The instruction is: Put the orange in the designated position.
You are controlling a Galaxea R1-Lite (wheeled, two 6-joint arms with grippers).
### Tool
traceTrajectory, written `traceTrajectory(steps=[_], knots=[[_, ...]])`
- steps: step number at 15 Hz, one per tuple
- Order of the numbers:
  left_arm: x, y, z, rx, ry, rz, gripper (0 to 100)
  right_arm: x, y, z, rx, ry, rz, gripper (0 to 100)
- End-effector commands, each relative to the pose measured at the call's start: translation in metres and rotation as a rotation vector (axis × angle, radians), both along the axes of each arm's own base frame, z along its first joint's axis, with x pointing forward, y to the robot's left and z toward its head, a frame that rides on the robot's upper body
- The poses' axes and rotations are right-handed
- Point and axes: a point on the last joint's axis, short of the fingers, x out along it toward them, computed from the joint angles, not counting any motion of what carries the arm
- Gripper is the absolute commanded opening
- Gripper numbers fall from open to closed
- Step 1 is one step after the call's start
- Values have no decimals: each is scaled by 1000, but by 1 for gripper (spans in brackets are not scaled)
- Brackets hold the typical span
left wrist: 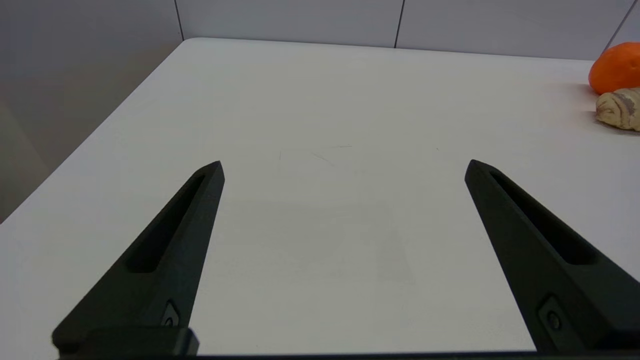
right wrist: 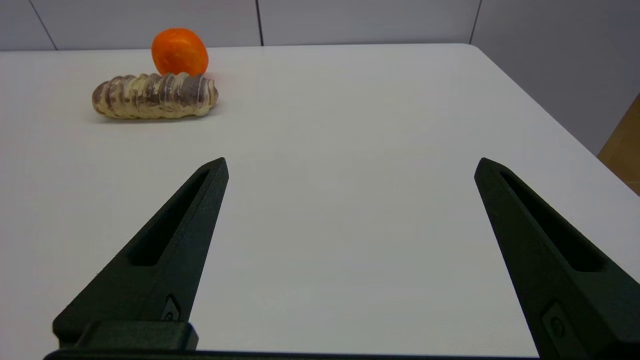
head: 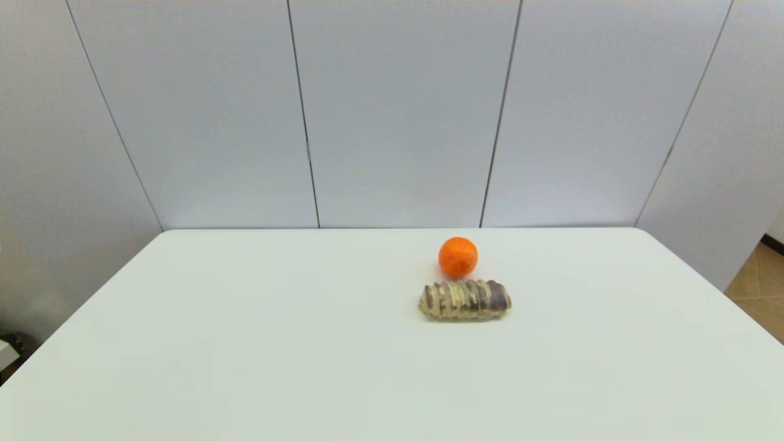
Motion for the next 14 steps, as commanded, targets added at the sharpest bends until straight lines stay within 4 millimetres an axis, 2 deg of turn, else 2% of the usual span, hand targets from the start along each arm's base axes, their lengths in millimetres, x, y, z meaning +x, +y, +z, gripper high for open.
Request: traceTrajectory(steps=[1, 14], knots=[[0, 0, 0, -1, -1, 1, 100, 0, 0, 0, 0, 2, 0, 100], [0, 0, 0, 0, -1, 0, 100, 0, 0, 0, 0, 2, 0, 100]])
